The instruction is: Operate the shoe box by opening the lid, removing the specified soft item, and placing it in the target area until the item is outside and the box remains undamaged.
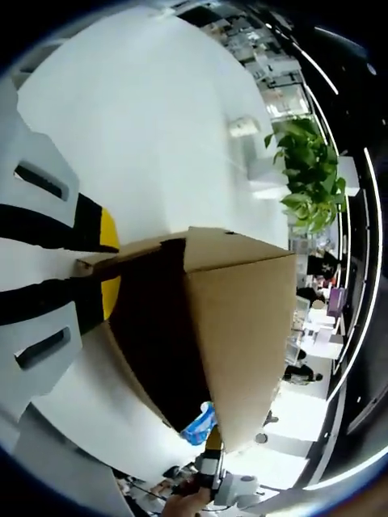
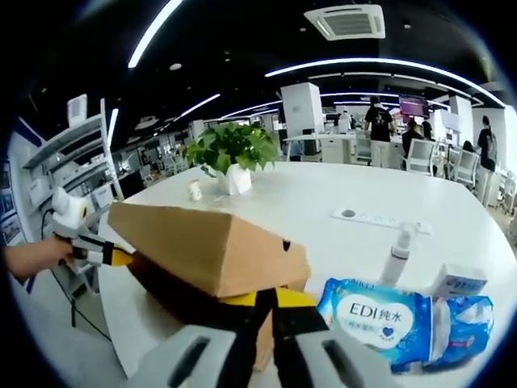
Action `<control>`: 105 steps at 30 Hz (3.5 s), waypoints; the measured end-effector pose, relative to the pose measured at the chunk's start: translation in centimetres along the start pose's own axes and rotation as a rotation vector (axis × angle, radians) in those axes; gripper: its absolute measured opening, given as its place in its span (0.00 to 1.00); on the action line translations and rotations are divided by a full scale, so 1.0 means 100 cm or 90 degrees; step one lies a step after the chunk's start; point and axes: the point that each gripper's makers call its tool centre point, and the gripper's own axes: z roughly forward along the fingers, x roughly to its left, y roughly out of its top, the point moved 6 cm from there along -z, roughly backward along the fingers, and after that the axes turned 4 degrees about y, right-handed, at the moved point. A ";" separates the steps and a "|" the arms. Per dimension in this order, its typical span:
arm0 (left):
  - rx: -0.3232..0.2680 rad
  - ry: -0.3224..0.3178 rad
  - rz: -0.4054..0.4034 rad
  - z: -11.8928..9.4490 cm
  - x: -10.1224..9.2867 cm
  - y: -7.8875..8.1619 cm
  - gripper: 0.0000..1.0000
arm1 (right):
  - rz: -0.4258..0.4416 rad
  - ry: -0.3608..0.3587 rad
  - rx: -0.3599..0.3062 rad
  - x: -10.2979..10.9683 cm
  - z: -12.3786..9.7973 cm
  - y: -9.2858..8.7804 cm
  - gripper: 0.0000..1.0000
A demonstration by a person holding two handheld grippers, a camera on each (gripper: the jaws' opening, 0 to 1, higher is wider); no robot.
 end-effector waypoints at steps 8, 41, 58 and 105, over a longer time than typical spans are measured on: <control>-0.047 -0.030 -0.002 -0.012 -0.010 0.010 0.18 | -0.043 0.024 0.007 0.006 -0.004 -0.007 0.06; -0.036 -0.029 0.058 -0.013 -0.015 -0.004 0.30 | -0.163 0.097 0.044 0.018 -0.011 -0.037 0.27; -0.005 -0.032 0.087 0.000 -0.018 -0.018 0.34 | -0.201 0.096 0.070 0.019 -0.002 -0.054 0.32; -0.029 -0.050 0.085 0.008 -0.016 -0.012 0.40 | -0.174 0.080 0.051 0.025 0.005 -0.055 0.35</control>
